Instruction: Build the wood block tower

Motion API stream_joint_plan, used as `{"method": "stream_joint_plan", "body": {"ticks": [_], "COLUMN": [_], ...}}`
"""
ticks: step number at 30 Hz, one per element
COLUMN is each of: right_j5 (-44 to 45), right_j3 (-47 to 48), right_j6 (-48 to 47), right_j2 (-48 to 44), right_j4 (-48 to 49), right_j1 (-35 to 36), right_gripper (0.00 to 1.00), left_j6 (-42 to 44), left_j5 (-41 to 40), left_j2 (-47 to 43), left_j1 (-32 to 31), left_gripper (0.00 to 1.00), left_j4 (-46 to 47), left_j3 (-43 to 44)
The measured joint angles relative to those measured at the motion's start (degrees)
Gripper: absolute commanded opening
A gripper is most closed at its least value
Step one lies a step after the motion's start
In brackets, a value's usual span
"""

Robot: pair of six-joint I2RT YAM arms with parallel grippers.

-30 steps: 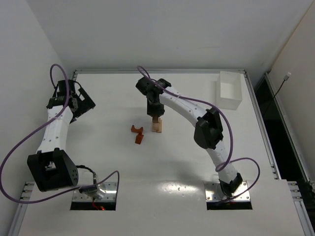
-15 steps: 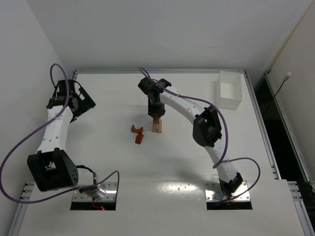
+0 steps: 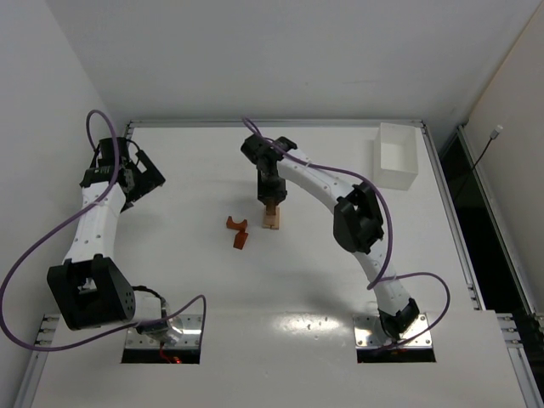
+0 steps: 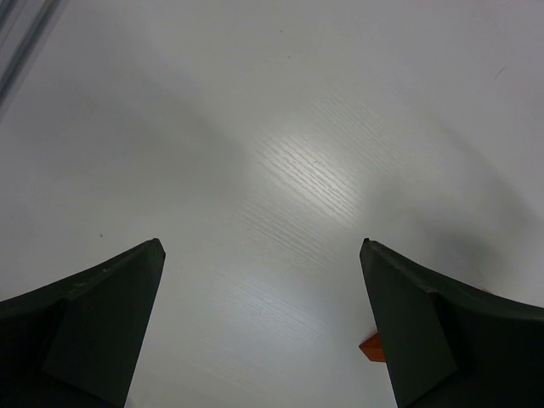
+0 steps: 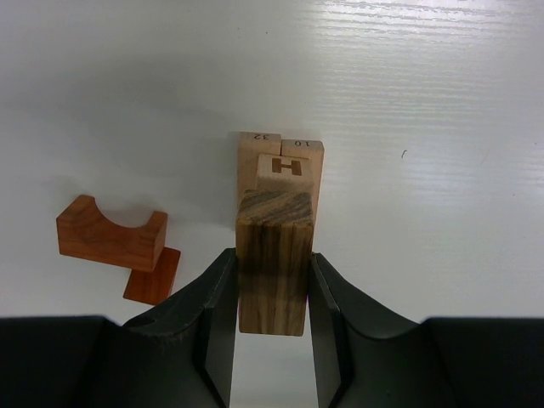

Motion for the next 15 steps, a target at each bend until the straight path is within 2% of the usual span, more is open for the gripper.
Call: {"method": "stream_joint_plan", "body": {"ticks": [15], "right_j5": [-0.44], "right_j3": [-1.2], "right_j6": [0.0], "right_j2": [0.2], "right_j4": [0.11], "right_j1": [0.0], "right_gripper": [0.0], "left_j6": [0.0], "left_j5": [0.94], "left_j2": [0.28], "left_j1": [0.42], "left_gripper": [1.0], "left_j4": [0.02], "left_j3": [0.0]}}
